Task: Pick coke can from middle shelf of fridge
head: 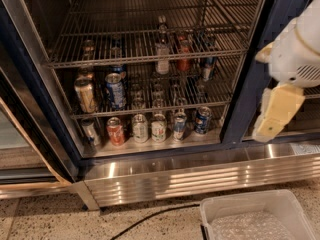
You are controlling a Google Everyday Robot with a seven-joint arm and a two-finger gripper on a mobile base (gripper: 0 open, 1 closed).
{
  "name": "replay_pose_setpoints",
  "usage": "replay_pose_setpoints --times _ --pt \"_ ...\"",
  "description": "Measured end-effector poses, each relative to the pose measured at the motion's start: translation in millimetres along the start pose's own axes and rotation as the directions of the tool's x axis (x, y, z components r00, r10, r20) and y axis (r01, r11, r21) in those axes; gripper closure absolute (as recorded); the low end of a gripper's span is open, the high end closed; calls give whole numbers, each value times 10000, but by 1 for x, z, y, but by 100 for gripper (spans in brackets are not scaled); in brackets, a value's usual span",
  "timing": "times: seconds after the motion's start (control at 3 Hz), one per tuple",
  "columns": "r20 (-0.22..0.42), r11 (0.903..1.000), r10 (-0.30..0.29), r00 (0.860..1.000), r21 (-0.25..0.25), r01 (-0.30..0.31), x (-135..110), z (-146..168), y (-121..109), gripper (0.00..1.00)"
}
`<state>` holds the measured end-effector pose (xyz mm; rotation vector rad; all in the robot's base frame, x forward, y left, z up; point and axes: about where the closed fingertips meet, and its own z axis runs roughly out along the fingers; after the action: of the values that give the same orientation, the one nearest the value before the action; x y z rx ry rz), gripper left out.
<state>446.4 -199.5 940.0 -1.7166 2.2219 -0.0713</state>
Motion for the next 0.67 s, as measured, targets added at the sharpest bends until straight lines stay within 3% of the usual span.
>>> replay_pose_setpoints --times 0.67 --pt "1145 10000 -60 9934 -44 65 -7 102 4 0"
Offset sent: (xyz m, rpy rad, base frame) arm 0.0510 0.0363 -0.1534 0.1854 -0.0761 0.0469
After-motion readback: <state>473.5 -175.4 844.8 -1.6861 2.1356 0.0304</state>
